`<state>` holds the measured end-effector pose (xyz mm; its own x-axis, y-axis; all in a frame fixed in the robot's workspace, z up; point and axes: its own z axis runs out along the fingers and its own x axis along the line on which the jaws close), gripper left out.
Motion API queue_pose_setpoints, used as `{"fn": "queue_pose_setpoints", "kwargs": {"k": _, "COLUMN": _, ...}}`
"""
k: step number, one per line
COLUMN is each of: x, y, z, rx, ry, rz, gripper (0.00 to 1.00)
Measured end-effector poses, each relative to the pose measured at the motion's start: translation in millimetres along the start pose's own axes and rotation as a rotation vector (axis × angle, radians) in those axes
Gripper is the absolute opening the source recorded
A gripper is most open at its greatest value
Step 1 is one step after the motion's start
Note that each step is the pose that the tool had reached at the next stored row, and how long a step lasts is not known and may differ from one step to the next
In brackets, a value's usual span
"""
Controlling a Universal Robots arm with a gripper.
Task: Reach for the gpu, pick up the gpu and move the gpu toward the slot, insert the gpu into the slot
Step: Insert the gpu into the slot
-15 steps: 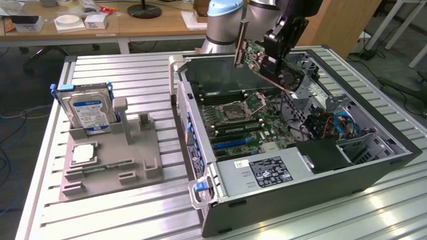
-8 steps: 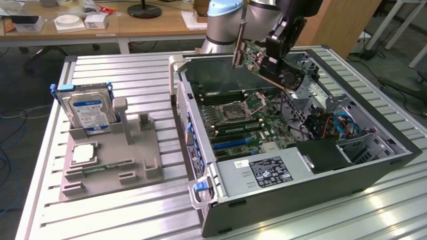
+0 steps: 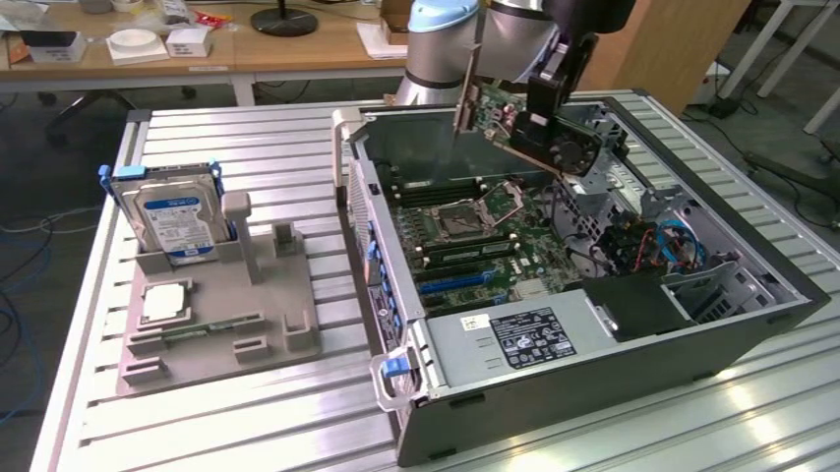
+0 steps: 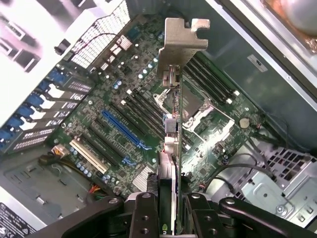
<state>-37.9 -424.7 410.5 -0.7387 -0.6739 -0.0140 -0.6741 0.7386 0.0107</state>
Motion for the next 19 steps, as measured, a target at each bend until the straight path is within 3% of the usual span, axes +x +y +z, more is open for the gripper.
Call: {"fn": "queue_pose_setpoints", "kwargs": {"k": 19, "x": 0.3, "y": -0.4, "z": 0.0, "rx": -0.0031, "ry": 0.0023, "rz": -0.219, "gripper": 0.27}}
